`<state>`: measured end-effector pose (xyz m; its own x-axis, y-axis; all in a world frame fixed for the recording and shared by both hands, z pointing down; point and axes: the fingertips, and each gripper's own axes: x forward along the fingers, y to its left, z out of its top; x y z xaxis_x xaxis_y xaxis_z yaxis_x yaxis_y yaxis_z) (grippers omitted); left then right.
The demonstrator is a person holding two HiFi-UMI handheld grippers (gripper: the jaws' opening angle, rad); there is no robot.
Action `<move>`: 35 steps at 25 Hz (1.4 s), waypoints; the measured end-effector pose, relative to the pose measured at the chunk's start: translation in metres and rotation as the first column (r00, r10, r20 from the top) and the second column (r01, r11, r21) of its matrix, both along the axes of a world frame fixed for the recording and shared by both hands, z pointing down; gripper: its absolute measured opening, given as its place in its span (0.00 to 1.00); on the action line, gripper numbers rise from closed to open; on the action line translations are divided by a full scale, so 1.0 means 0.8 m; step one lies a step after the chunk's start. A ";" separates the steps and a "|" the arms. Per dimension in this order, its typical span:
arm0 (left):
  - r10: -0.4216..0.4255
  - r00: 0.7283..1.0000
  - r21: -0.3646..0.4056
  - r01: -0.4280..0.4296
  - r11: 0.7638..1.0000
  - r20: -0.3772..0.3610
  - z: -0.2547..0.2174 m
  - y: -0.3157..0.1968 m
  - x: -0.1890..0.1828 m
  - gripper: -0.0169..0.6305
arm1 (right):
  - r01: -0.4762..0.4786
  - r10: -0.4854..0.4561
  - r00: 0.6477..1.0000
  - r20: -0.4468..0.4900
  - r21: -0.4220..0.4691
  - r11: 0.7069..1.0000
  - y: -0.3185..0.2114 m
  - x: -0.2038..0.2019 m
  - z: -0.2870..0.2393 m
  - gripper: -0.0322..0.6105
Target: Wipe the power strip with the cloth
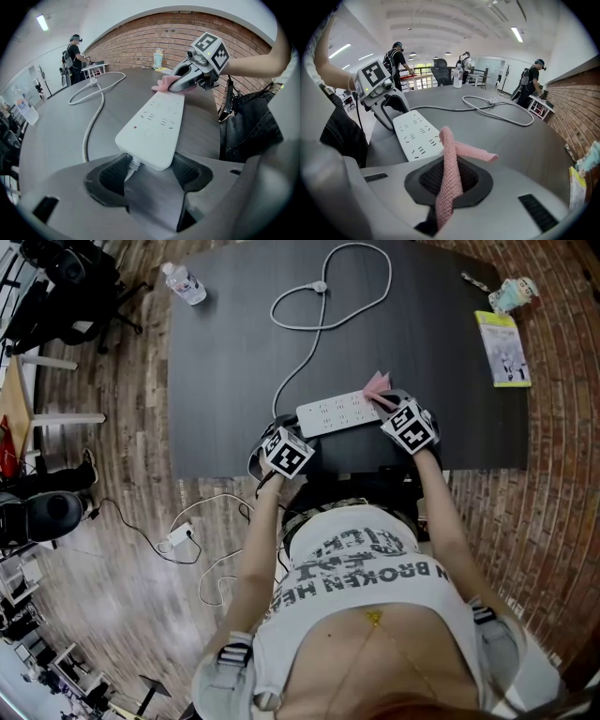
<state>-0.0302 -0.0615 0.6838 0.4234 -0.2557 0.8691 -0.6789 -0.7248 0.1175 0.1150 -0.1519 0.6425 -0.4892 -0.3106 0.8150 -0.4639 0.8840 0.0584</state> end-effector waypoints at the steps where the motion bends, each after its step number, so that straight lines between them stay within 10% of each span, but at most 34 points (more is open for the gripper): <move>1: -0.001 1.000 0.000 0.001 1.000 0.001 0.000 0.000 0.000 0.46 | -0.007 0.007 1.000 0.004 0.000 1.000 0.000 0.001 0.000 0.08; 24: -0.003 1.000 0.005 0.003 1.000 -0.005 -0.001 0.001 -0.001 0.46 | -0.198 0.210 0.968 0.139 -0.093 0.976 -0.006 0.014 -0.005 0.08; 35: -0.001 1.000 0.007 0.001 1.000 -0.007 -0.001 0.001 -0.001 0.46 | 0.177 -0.158 0.933 0.323 -0.029 0.984 0.057 -0.119 -0.063 0.08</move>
